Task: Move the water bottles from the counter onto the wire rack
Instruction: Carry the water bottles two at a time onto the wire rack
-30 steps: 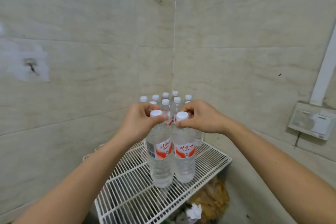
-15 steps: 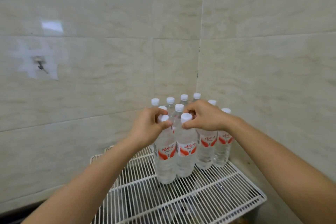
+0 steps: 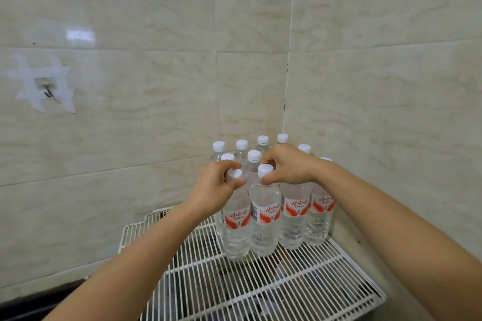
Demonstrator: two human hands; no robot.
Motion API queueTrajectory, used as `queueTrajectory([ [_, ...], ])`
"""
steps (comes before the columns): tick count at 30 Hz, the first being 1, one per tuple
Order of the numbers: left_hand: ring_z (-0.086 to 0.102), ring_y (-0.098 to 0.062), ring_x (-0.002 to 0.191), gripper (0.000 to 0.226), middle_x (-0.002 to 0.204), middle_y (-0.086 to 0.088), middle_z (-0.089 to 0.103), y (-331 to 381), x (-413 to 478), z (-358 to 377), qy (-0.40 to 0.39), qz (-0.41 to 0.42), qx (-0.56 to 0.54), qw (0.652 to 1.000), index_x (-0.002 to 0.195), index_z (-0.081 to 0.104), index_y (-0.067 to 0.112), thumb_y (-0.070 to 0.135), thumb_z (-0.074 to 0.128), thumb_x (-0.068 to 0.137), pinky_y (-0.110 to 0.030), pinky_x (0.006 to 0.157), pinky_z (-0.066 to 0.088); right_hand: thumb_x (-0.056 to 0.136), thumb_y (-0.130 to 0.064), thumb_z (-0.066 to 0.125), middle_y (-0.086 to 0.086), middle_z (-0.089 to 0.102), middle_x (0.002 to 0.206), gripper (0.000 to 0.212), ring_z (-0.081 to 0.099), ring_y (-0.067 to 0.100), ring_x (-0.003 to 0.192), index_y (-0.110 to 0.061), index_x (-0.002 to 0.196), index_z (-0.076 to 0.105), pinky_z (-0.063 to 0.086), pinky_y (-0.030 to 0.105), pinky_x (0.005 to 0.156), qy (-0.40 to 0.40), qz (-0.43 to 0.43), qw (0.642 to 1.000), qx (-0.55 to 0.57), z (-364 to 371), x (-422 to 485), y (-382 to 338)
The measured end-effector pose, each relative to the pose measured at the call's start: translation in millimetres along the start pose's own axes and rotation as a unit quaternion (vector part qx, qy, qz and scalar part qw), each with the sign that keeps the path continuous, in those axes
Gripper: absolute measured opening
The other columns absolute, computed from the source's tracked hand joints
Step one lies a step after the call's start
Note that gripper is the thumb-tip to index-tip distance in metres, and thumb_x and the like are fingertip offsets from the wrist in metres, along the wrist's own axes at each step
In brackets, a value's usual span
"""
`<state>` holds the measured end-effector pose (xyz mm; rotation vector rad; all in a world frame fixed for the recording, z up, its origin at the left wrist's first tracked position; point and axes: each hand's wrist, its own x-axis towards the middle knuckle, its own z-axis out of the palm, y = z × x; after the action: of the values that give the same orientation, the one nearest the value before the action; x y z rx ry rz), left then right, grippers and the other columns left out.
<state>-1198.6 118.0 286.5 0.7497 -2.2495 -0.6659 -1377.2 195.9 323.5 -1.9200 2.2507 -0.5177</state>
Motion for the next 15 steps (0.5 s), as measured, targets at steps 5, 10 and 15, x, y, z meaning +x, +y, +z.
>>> queueTrajectory([
  [5,0.06,-0.014,0.093,0.036,0.104,-0.001,0.068,-2.9,5.1,8.5,0.012,-0.001,-0.002,1.0,0.118,0.063,0.014,0.026,0.068,0.084,-0.027,0.081,0.047,0.075,-0.029,0.07,0.002,0.034,0.062,0.031,0.033,0.017,0.057,-0.015,0.062,0.046,0.027,0.031,0.054,-0.006,0.007,1.0,-0.013,-1.7,4.3,4.1],
  [10,0.061,-0.016,0.097,0.041,0.107,-0.001,0.067,-3.7,5.3,13.3,0.015,-0.007,-0.003,1.0,0.121,0.062,0.016,0.03,0.069,0.083,-0.029,0.082,0.047,0.073,-0.032,0.071,0.001,0.034,0.059,0.038,0.034,0.017,0.055,-0.017,0.059,0.039,0.028,0.032,0.053,0.01,0.022,0.999,-0.022,1.8,4.4,4.3],
  [15,0.062,-0.015,0.098,0.04,0.106,0.0,0.069,-7.1,6.1,12.9,0.013,-0.017,-0.031,0.999,0.12,0.063,0.017,0.029,0.07,0.082,-0.034,0.089,0.051,0.075,-0.032,0.071,0.004,0.038,0.062,0.034,0.037,0.02,0.058,-0.014,0.063,0.045,0.029,0.032,0.055,0.009,0.04,0.998,-0.036,0.6,-2.5,4.6],
])
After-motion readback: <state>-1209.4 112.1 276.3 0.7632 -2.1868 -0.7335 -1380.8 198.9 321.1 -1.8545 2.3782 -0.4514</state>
